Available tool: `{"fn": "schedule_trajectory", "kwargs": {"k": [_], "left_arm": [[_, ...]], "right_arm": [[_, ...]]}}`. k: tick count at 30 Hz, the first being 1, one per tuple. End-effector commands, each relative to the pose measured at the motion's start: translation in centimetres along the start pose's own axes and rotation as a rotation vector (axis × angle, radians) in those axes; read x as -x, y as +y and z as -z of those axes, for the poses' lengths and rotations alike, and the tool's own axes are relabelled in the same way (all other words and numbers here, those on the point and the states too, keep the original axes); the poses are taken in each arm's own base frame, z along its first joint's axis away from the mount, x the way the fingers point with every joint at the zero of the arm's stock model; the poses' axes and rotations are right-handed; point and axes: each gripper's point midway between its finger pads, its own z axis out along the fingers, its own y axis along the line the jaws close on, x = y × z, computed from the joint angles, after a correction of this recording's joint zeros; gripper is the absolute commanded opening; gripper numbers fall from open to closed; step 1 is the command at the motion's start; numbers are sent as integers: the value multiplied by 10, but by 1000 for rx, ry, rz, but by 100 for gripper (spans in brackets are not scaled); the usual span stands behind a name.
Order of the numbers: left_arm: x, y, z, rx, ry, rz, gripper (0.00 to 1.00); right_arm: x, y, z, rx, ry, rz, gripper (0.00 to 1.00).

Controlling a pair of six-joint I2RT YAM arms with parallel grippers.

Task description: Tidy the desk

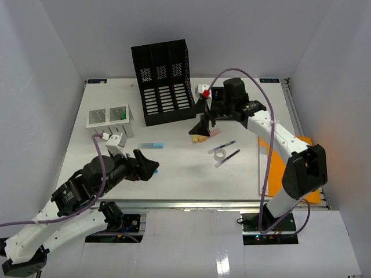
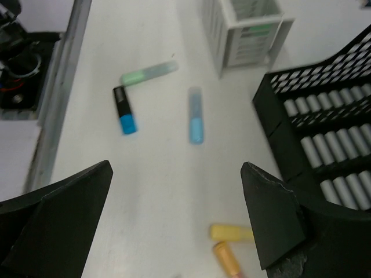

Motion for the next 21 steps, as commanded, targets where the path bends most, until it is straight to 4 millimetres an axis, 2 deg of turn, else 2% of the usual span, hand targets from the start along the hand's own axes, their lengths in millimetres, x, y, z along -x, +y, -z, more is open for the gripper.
{"fn": "schedule_trajectory", "kwargs": {"k": [1,3,4,6,8,11,13,16,21], "left_arm": [[-9,-16,-17,-58,68,-95,98],[-16,-18,-27,-61,99,-114,98],[-20,-20,-30,-68,116,-129,98],[-24,-19,-36,-62,138,-146,98],[-29,-17,-42,-49,161,-169,98],[-34,-12,-47,-28,176,-192,98],[-38,-9,-50,-18,184,-200,98],[-41,-4,-54,0,185,-204,98],[-46,-1,-56,20,214,-218,98]], "right_arm": [[-45,55,32,72,70,-125,98],[-58,69,38,88,96,-178,98],[-71,83,40,110,119,-238,98],[-80,96,43,130,125,-270,98],[-99,114,48,135,145,-296,98],[-106,114,62,65,158,-234,98],[-103,110,73,28,139,-233,97],[-99,113,79,40,81,-249,97],[-124,115,80,58,56,-312,98]]}}
